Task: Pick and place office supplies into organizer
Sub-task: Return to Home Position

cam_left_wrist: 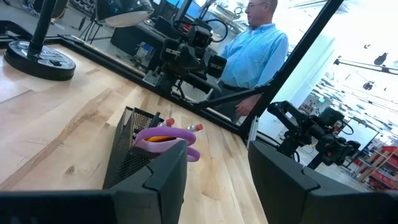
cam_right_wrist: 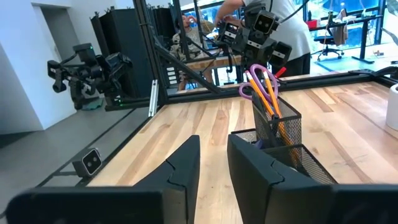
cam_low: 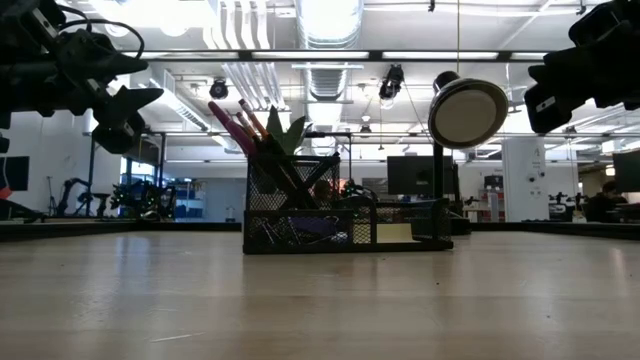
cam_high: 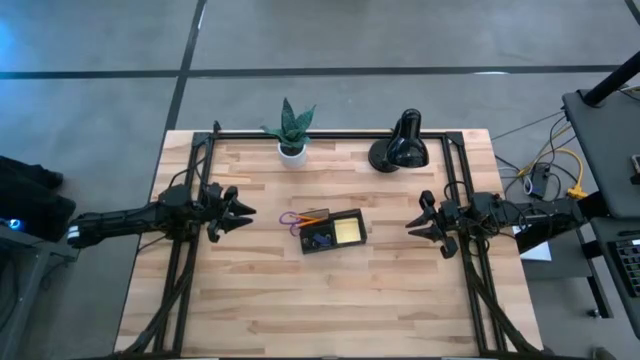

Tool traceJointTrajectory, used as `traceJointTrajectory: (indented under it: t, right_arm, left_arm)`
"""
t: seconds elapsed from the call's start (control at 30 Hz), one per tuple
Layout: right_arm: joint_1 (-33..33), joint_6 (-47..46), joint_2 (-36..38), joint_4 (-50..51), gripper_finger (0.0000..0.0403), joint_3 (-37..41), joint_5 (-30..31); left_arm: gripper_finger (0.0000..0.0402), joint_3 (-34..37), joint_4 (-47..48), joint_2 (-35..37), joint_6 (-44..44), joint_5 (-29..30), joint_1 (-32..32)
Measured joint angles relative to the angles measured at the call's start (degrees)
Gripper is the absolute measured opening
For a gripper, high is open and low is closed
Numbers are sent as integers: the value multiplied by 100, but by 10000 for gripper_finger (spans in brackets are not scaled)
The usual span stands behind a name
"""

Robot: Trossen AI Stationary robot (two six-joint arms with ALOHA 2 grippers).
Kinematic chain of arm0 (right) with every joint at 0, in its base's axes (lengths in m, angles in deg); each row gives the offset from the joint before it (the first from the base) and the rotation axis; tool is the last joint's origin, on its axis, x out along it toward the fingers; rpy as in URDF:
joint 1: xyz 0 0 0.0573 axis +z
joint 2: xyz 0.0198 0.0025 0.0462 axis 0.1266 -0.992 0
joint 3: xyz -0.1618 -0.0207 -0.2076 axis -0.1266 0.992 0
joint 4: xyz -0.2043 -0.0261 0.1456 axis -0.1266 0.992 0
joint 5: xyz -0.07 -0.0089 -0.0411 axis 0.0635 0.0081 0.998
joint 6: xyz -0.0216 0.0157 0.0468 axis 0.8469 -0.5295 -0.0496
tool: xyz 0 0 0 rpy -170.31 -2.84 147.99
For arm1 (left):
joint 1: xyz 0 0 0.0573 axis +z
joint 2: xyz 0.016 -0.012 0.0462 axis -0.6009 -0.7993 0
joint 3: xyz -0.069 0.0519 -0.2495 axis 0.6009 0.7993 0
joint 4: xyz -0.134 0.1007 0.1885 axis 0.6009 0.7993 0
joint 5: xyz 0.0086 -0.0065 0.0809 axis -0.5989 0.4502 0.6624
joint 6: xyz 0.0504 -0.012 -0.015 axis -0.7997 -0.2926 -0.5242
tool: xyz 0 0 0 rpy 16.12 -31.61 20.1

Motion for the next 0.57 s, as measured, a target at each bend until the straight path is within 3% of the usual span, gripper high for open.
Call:
traceJointTrajectory:
  t: [0.57]
  right_arm:
    - [-2, 0, 0, 0, 68, 0, 2]
  left_arm:
    - [157, 0, -1, 2, 0, -2, 2]
